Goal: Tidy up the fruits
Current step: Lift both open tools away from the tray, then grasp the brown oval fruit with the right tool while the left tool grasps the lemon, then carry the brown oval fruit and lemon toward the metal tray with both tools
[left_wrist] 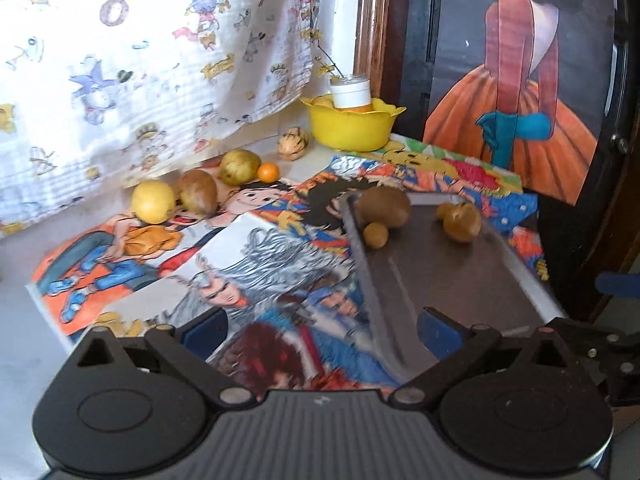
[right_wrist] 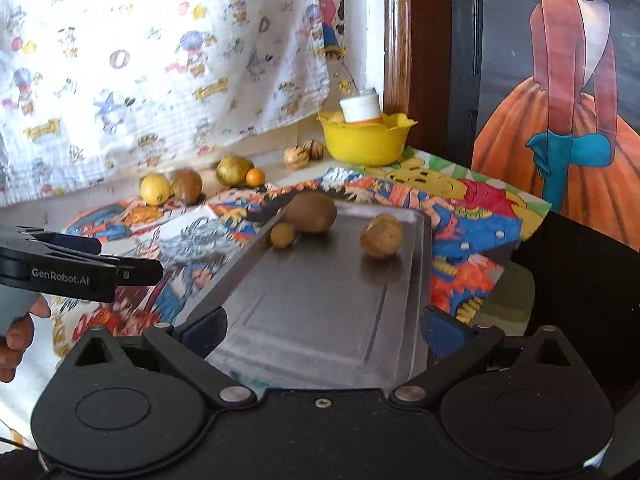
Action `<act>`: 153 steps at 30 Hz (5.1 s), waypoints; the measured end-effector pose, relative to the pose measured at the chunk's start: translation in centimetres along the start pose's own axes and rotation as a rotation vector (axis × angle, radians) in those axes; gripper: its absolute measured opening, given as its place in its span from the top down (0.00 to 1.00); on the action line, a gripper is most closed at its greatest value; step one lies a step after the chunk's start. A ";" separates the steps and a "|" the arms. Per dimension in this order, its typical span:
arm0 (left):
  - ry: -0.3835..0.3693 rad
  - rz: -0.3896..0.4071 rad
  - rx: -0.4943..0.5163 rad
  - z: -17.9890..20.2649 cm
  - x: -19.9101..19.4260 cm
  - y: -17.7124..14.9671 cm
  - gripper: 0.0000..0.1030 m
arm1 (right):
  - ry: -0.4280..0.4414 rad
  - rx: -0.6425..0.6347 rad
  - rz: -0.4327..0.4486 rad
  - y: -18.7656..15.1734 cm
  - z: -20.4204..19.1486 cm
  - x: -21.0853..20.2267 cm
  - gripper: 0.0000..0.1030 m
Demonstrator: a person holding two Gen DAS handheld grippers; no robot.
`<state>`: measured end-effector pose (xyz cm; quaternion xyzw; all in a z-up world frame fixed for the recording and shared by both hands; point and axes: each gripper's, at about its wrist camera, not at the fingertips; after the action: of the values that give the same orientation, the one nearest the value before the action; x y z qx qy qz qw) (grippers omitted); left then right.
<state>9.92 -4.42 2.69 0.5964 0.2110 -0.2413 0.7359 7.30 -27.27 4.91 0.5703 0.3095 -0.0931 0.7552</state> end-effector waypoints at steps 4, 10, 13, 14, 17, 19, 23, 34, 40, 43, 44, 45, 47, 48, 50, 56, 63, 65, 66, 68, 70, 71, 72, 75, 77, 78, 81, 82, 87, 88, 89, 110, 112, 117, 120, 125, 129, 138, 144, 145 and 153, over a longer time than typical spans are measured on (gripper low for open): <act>0.036 -0.005 0.030 -0.8 -0.7 -0.8 0.00 | 0.016 0.005 -0.052 -0.5 -1.5 -0.2 0.01; 0.079 -0.015 0.016 -3.2 -1.1 -1.2 0.00 | 0.078 -0.002 -0.086 -0.5 -3.3 -0.1 0.01; 0.105 -0.014 -0.005 -4.8 -1.1 -1.2 0.00 | 0.097 -0.033 -0.087 0.3 -4.3 0.2 0.01; 0.115 -0.011 -0.013 -5.5 -1.2 -1.3 0.00 | 0.101 -0.045 -0.087 0.5 -4.6 0.4 0.01; 0.142 -0.007 -0.039 -7.3 -1.3 -1.2 0.00 | 0.120 -0.076 -0.089 1.4 -5.4 1.1 0.01; 0.164 -0.007 -0.056 -8.6 -1.3 -1.1 0.00 | 0.136 -0.097 -0.089 1.9 -5.9 1.6 0.01; 0.207 0.008 -0.069 -11.0 -1.3 -0.6 0.00 | 0.170 -0.156 -0.069 3.1 -6.8 2.6 0.01; 0.241 0.124 -0.010 -15.0 -0.2 2.9 0.00 | 0.214 -0.313 0.081 10.9 -5.5 5.4 0.01; 0.195 0.201 0.137 -15.5 2.2 5.0 0.00 | 0.299 -0.392 0.085 16.5 -4.6 9.4 0.01; 0.170 0.201 0.205 -15.7 3.6 5.9 0.00 | 0.287 -0.451 0.084 18.6 -4.4 11.9 0.01; 0.162 0.199 0.231 -15.7 4.0 6.2 0.00 | 0.287 -0.452 0.080 19.1 -4.4 12.7 0.01; 0.151 0.197 0.260 -15.6 4.6 6.4 0.00 | 0.296 -0.439 0.070 19.5 -4.2 13.7 0.01; 0.140 0.198 0.310 -15.5 5.6 6.6 0.00 | 0.327 -0.382 0.041 20.5 -3.9 16.0 0.01; 0.134 0.198 0.332 -15.5 6.1 6.8 0.00 | 0.339 -0.352 0.030 20.9 -3.8 17.0 0.01; 0.121 0.193 0.372 -15.4 7.2 7.1 0.00 | 0.358 -0.295 0.007 21.5 -3.9 19.0 0.01; 0.132 0.174 0.474 -15.2 10.3 7.7 0.01 | 0.422 -0.090 -0.092 22.6 -4.8 25.3 0.09; 0.110 0.117 0.441 -15.6 12.8 8.5 0.08 | 0.478 0.055 -0.170 23.1 -7.4 30.5 0.18; 0.105 0.113 0.414 -15.7 13.3 8.9 0.09 | 0.482 0.088 -0.188 23.3 -8.0 31.6 0.21; 0.103 0.110 0.399 -15.8 13.6 9.0 0.10 | 0.484 0.100 -0.193 23.4 -8.2 32.2 0.22; 0.100 0.102 0.371 -15.9 14.2 9.4 0.11 | 0.487 0.127 -0.199 23.4 -8.5 33.1 0.23; 0.095 0.094 0.344 -16.1 14.6 9.6 0.12 | 0.506 0.159 -0.206 23.4 -8.7 33.9 0.25; 0.091 0.090 0.332 -16.3 14.7 9.7 0.13 | 0.516 0.173 -0.209 23.3 -8.7 34.1 0.25; 0.088 0.087 0.322 -16.4 15.0 9.9 0.14 | 0.522 0.181 -0.211 23.3 -8.8 34.4 0.26; 0.078 0.083 0.303 -16.6 15.3 10.2 0.16 | 0.544 0.197 -0.217 23.1 -9.2 35.0 0.26; 0.073 0.079 0.295 -16.7 15.4 10.4 0.17 | 0.554 0.204 -0.226 23.0 -9.5 35.5 0.28; 0.071 0.077 0.291 -16.8 15.6 10.4 0.18 | 0.558 0.207 -0.230 23.0 -9.5 35.8 0.29; 0.071 0.067 0.275 -16.9 16.1 10.6 0.22 | 0.564 0.211 -0.238 22.8 -9.8 36.3 0.31; 0.071 0.064 0.270 -16.8 16.2 10.6 0.23 | 0.565 0.214 -0.242 22.7 -9.9 36.5 0.32; 0.064 0.051 0.241 -17.0 16.6 10.9 0.26 | 0.579 0.245 -0.260 22.1 -10.1 37.3 0.38; 0.062 0.050 0.235 -17.1 16.7 10.9 0.26 | 0.582 0.253 -0.259 22.0 -10.1 37.5 0.38; 0.061 0.050 0.231 -17.1 16.8 11.0 0.26 | 0.585 0.260 -0.260 21.9 -10.0 37.6 0.39; 0.053 0.031 0.119 -17.4 18.1 12.0 0.36 | 0.616 0.368 -0.258 19.9 -8.1 39.4 0.47; 0.052 0.036 0.103 -17.4 18.1 11.9 0.36 | 0.614 0.376 -0.259 19.6 -7.8 39.3 0.47; 0.033 0.039 0.048 -18.1 17.5 11.9 0.37 | 0.610 0.401 -0.264 18.9 -6.2 39.0 0.47; 0.012 0.038 0.009 -18.5 17.0 11.7 0.37 | 0.615 0.412 -0.266 18.6 -5.6 38.8 0.47; -0.010 0.045 -0.024 -18.7 16.2 11.4 0.37 | 0.627 0.436 -0.254 18.0 -3.9 37.8 0.47; -0.034 0.057 -0.030 -18.1 15.4 11.4 0.38 | 0.637 0.450 -0.237 18.1 -3.0 36.6 0.47; -0.043 0.043 -0.003 -15.8 14.3 11.0 0.38 | 0.622 0.444 -0.201 18.0 0.1 32.1 0.47; -0.024 0.020 0.011 -14.3 15.0 10.9 0.38 | 0.599 0.447 -0.198 17.3 1.6 30.4 0.47; -0.028 0.017 -0.005 -14.5 14.9 11.0 0.38 | 0.598 0.451 -0.197 17.1 1.8 30.3 0.47; -0.097 0.030 -0.036 -13.1 13.5 10.8 0.38 | 0.602 0.451 -0.190 15.9 2.8 28.5 0.47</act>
<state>26.90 8.81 0.35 0.5739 0.1703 -0.2550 0.7594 38.72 -18.48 1.77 0.6925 0.5405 -0.0567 0.4744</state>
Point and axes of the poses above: each gripper's, at about its wrist camera, not at the fingertips, and x roughly the way its jaws point, z to its right, y to its top, and after that the axes turned 12 degrees about -x, right-handed
